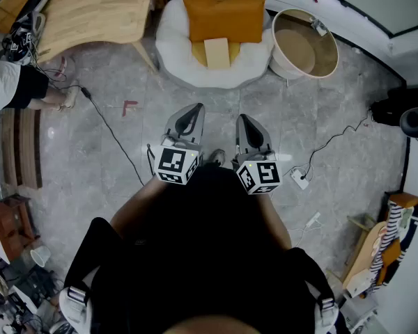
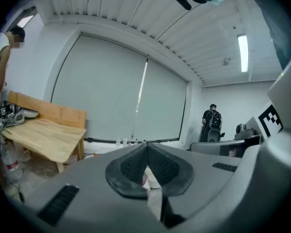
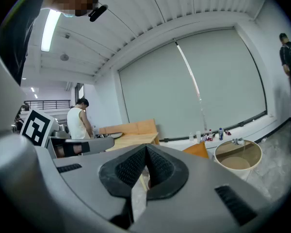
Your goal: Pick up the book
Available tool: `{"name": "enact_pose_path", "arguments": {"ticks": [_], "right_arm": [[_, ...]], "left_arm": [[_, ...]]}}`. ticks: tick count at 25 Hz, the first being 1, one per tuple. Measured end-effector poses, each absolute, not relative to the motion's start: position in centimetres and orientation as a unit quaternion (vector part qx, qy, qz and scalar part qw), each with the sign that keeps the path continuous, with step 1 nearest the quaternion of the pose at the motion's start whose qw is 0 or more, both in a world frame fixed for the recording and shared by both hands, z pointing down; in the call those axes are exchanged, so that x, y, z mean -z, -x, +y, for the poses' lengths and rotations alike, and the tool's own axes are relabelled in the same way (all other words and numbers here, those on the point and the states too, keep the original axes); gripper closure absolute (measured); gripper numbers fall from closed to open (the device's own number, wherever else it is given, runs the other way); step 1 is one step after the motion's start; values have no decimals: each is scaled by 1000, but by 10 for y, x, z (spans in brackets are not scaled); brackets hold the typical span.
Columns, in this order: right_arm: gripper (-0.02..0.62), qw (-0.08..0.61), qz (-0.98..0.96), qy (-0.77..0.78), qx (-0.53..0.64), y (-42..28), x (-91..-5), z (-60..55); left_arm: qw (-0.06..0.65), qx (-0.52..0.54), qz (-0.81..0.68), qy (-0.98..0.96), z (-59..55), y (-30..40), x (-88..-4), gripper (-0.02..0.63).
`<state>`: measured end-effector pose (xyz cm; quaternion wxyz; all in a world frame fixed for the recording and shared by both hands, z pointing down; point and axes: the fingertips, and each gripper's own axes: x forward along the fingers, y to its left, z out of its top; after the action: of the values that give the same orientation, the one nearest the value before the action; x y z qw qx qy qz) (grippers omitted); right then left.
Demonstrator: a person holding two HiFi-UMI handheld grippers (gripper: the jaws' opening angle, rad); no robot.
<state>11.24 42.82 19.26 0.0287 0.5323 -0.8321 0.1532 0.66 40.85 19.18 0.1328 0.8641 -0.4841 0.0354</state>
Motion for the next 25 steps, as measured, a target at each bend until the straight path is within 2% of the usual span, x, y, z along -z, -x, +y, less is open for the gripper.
{"name": "enact_pose_path", "arguments": {"ticks": [25], "right_arm": [[592, 24, -829, -534, -165, -62, -196, 424]], "left_arm": [[143, -31, -484, -863, 405, 45, -199, 604]]}}
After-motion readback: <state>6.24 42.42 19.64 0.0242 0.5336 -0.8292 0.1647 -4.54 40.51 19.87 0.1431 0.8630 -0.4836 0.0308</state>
